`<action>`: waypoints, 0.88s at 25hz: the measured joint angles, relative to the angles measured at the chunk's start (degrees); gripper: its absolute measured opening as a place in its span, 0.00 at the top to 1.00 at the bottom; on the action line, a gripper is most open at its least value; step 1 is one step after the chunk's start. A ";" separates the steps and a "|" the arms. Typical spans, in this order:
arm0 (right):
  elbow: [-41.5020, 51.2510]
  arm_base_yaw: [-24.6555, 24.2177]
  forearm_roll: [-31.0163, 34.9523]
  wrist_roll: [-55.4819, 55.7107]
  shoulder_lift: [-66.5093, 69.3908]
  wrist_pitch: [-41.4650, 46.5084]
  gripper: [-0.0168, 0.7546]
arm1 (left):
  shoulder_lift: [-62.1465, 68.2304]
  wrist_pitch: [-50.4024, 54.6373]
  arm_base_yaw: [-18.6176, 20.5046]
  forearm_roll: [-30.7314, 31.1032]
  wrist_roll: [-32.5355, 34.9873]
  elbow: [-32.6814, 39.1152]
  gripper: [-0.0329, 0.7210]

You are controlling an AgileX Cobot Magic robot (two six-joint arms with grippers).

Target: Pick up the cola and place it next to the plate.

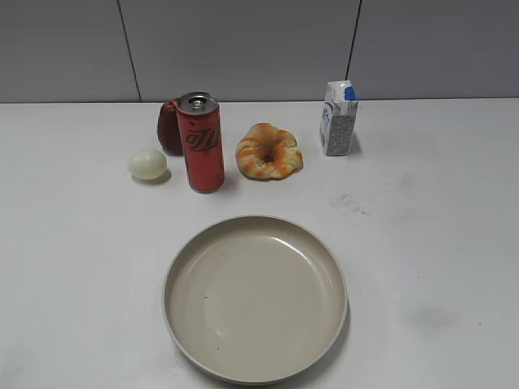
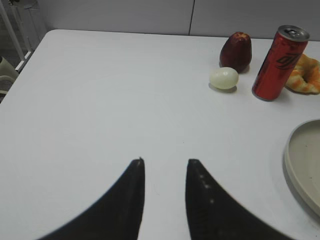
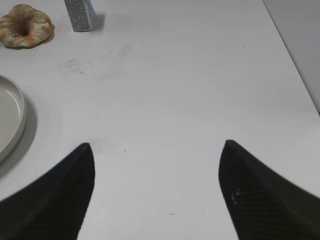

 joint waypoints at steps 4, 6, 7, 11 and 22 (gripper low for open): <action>0.00 0.00 0.00 0.00 0.00 0.00 0.22 | 0.00 0.00 0.00 0.00 0.00 0.00 0.65; 0.00 0.00 0.00 0.00 0.00 0.00 0.22 | 0.00 0.00 0.00 0.00 0.00 0.00 0.65; 0.00 0.00 0.00 0.00 0.00 -0.05 0.22 | 0.00 0.00 0.00 0.00 0.00 0.00 0.65; 0.00 0.00 0.00 0.00 0.00 -0.05 0.22 | 0.00 0.00 0.00 0.00 0.00 0.00 0.65; 0.71 0.06 0.86 0.44 14.09 -25.40 0.22 | 0.00 0.00 0.00 0.00 0.00 0.00 0.65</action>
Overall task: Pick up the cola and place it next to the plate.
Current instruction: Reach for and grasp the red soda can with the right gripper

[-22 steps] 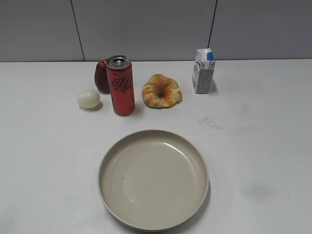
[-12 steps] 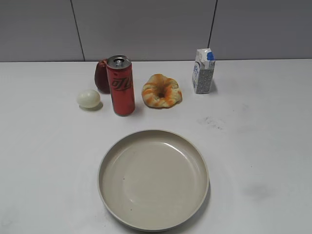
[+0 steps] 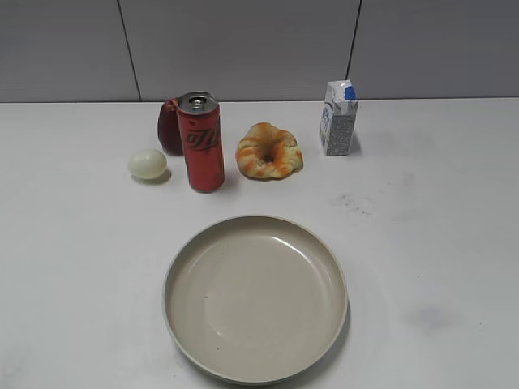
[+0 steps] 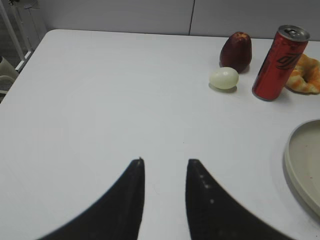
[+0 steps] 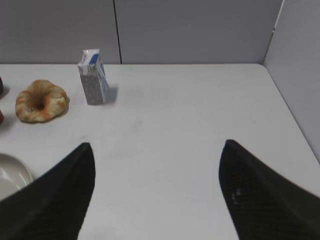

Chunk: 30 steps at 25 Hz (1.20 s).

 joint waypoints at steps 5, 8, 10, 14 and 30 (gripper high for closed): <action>0.61 0.04 3.23 -0.32 15.17 -12.94 0.22 | 0.00 0.00 0.00 0.00 0.00 0.00 0.65; -2.14 1.51 7.67 -4.96 25.73 -13.86 0.22 | 0.00 0.00 0.00 0.00 0.00 0.00 0.65; -5.06 4.01 10.64 -8.69 33.04 -14.06 0.22 | 0.00 0.00 0.00 0.00 0.00 0.00 0.65; -13.42 11.59 12.05 -11.26 46.56 -14.17 0.22 | 0.00 0.00 0.00 0.00 0.00 0.00 0.65; -74.06 31.21 13.12 -11.30 96.62 11.13 0.14 | 0.00 0.00 0.00 0.00 0.00 0.00 0.65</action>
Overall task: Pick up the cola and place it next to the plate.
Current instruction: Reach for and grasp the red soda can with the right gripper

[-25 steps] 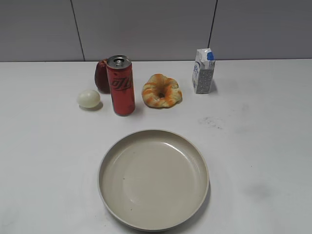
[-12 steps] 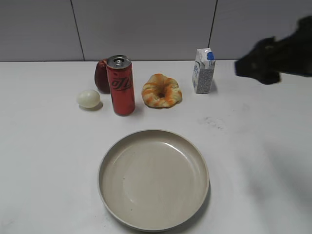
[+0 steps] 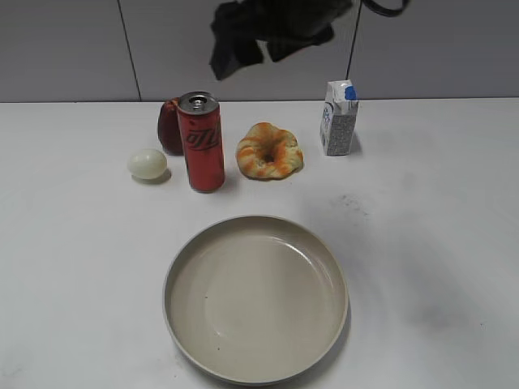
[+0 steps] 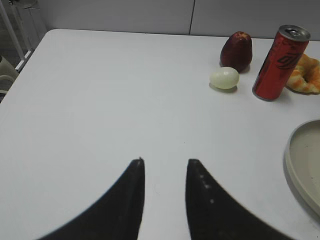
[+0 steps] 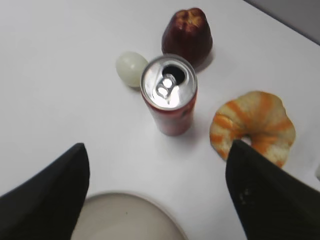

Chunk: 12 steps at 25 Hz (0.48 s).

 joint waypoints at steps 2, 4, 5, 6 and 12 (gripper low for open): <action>-7.37 0.59 0.00 0.00 4.62 1.53 0.14 | 0.00 0.00 0.00 0.00 0.00 0.00 0.65; -13.04 1.00 -0.49 0.00 9.00 2.16 0.14 | 0.00 0.00 0.00 0.00 0.00 0.00 0.65; -15.53 1.05 -0.75 0.05 10.64 2.40 0.14 | 0.00 0.00 0.00 0.00 0.00 0.00 0.65; -17.50 1.05 -0.98 0.05 12.37 2.46 0.14 | 0.00 0.00 0.00 0.00 0.00 0.00 0.65; -20.28 1.18 -0.49 0.10 18.53 2.41 0.14 | 0.00 0.00 0.00 0.00 0.00 0.00 0.65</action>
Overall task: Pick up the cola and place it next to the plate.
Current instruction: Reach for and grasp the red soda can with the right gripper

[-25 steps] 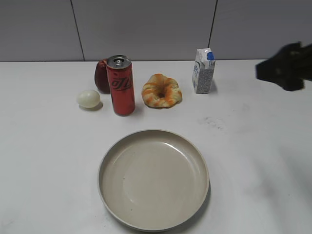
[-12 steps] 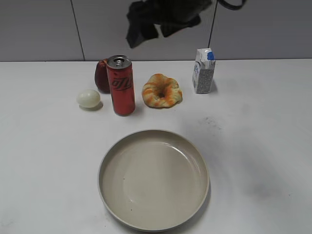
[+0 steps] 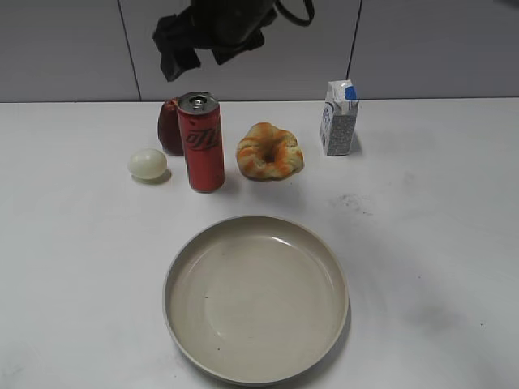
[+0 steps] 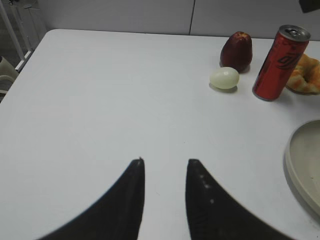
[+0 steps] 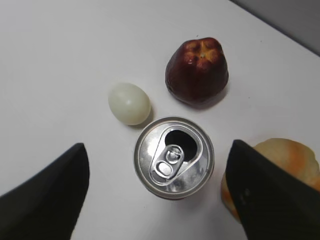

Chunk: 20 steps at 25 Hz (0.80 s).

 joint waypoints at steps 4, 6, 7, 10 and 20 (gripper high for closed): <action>-0.05 0.48 -0.47 0.00 2.43 -1.21 0.14 | 0.00 0.00 0.00 0.00 0.00 0.00 0.65; -0.05 0.55 -0.75 0.00 3.47 -1.74 0.14 | 0.00 0.00 0.00 0.00 0.00 0.00 0.65; -0.18 0.59 -0.85 -0.05 3.74 -2.55 0.14 | 0.00 0.00 0.00 0.00 0.00 0.00 0.65; -0.26 0.59 -1.05 0.00 4.82 -2.62 0.14 | 0.00 0.00 0.00 0.00 0.00 0.00 0.65; -0.26 0.59 -1.85 0.00 6.15 -2.51 0.25 | 0.00 0.00 0.00 0.00 0.00 0.00 0.66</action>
